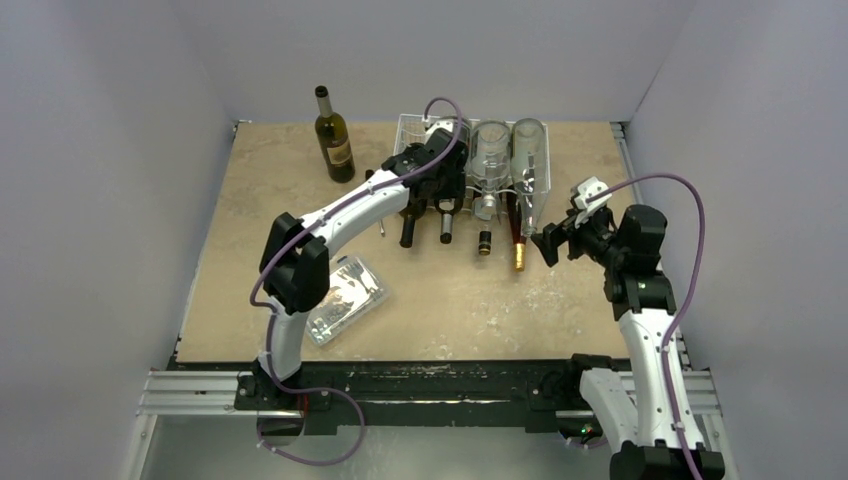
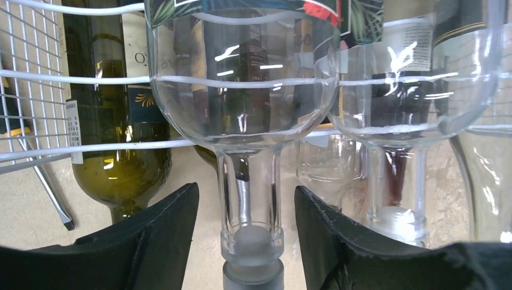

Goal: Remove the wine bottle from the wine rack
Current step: Pick up the wine bottle from the wine rack.

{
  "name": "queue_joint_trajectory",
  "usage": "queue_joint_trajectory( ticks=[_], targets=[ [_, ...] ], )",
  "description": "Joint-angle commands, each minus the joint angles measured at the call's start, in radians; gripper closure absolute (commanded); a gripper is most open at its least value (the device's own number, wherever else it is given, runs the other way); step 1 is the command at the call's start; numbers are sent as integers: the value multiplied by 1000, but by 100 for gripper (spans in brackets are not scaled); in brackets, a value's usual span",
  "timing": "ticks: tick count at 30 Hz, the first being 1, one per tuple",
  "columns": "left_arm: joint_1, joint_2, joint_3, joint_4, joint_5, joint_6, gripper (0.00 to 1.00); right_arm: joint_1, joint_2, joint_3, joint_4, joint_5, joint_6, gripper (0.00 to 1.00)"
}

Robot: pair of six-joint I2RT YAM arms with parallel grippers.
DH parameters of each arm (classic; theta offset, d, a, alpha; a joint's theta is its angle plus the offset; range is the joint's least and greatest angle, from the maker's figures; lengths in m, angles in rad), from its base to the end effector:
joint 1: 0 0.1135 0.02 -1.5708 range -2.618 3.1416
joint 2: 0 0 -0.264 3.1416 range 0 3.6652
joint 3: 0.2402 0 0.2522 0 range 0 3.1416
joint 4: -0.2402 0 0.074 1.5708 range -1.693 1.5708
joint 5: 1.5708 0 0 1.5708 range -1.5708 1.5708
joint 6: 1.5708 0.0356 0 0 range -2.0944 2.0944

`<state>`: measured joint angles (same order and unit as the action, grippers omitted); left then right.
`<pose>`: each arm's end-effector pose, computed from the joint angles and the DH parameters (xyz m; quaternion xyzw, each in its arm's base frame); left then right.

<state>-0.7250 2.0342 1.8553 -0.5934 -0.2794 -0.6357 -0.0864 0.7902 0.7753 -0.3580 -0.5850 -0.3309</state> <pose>0.3562 -0.3025 0.2896 -0.0133 0.9139 -0.1424 0.3799 0.1776 0.0043 0.3196 -0.2578 0.7651 0.1212 0.5775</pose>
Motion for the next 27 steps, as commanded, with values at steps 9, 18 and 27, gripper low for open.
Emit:
queue_joint_trajectory(
  ticks=[9, 18, 27],
  targets=[
    [24, 33, 46, 61, 0, 5, 48, -5, -36, -14, 37, 4, 1, 1],
    [24, 46, 24, 106, 34, 8, 49, -5, -43, -16, 37, 6, 0, 1],
    [24, 58, 11, 122, 51, 9, 50, -5, -42, -16, 37, 1, 0, 1]
  ],
)
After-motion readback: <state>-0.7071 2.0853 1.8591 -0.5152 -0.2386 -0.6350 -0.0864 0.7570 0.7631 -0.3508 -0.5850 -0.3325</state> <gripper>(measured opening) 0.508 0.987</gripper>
